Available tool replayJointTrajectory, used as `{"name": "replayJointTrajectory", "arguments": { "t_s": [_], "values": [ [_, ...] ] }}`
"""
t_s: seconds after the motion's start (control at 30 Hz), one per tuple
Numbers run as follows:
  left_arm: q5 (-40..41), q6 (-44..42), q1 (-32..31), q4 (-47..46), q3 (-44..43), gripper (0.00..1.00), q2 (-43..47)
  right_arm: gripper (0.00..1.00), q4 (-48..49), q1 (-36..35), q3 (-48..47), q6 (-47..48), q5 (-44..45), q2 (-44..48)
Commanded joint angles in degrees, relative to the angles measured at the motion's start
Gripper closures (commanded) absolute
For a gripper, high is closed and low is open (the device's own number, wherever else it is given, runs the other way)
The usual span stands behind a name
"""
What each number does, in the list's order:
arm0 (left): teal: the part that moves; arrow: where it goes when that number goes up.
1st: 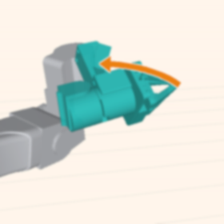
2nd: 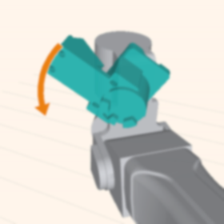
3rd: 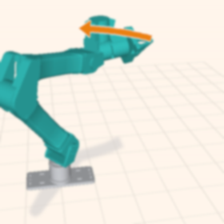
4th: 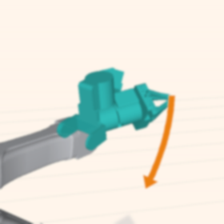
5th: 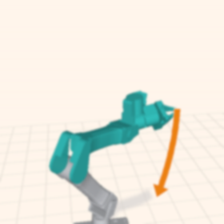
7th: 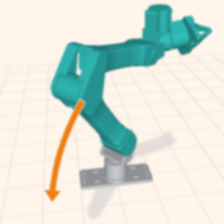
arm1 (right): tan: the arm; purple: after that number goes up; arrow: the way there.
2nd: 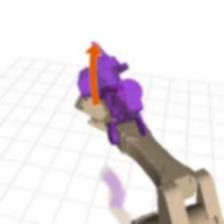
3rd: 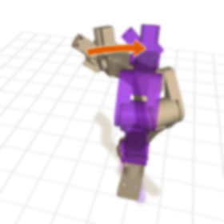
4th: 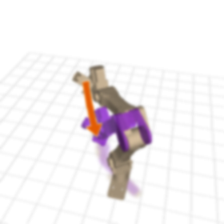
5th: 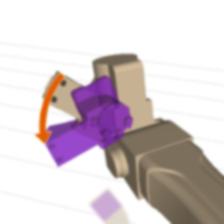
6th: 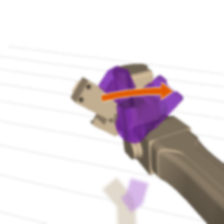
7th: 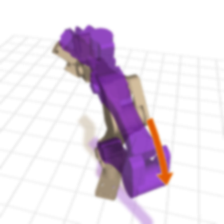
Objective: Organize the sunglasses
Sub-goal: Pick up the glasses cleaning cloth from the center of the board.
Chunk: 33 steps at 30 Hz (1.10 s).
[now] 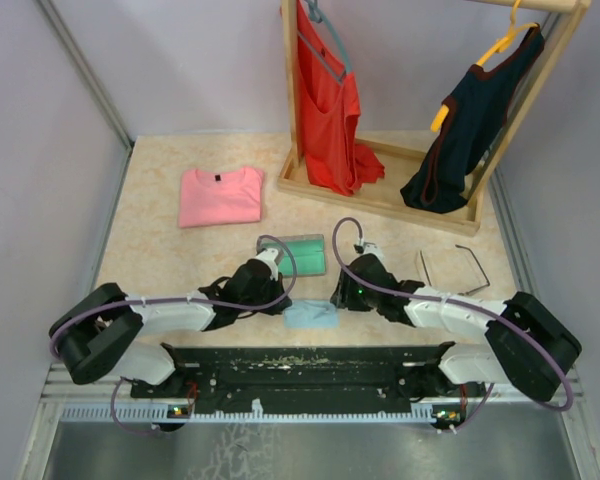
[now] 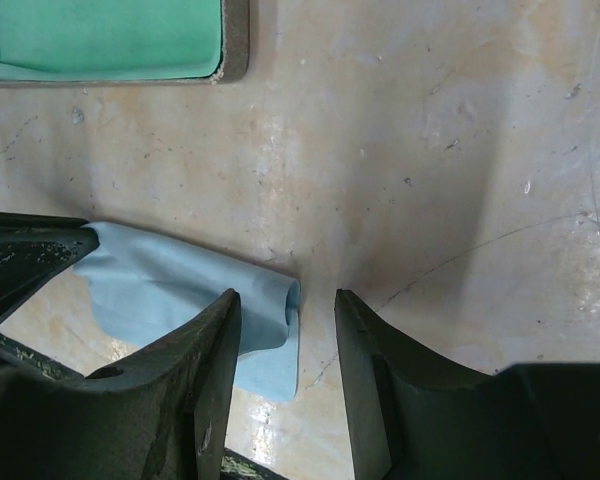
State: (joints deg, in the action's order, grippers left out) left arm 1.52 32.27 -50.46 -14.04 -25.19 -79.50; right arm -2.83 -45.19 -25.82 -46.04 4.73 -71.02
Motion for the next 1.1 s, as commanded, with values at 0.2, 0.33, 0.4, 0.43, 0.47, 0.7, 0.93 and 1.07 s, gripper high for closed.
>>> {"name": "replayJointTrajectory", "arguments": {
  "t_s": [0.2,0.33,0.4,0.43,0.47,0.7,0.93,1.07],
  "values": [
    [-0.93,-1.43,0.23,0.51,0.39,1.00,0.80,0.55,-0.49,0.50,-3.47,7.48,-6.72,-2.00],
    [-0.99,-1.50,0.27,0.51,0.24,1.00,0.60,0.55,-2.92,0.17,-3.65,10.35,-8.33,-2.23],
    [-0.91,-1.46,0.27,0.49,0.29,1.00,0.57,0.54,-4.44,-0.26,-3.60,11.82,-8.62,-2.19],
    [-0.83,-1.49,0.27,0.51,0.25,1.00,0.58,0.53,-5.19,-0.55,-3.62,12.43,-8.68,-2.27],
    [-0.82,-1.44,0.25,0.51,0.29,1.00,0.50,0.53,-6.09,-0.84,-3.60,12.77,-8.42,-2.42],
    [-0.74,-1.33,0.25,0.42,0.26,1.00,0.23,0.57,-12.19,-4.83,-5.31,15.79,-5.47,-5.99],
    [-0.12,-1.20,0.27,0.98,0.42,1.00,0.77,0.79,-16.60,-8.32,-7.05,16.38,0.17,-9.88],
    [0.15,-1.24,0.25,1.30,0.54,1.00,1.23,0.77,-20.01,-8.51,-7.49,15.62,4.23,-7.70]
  ]
}}
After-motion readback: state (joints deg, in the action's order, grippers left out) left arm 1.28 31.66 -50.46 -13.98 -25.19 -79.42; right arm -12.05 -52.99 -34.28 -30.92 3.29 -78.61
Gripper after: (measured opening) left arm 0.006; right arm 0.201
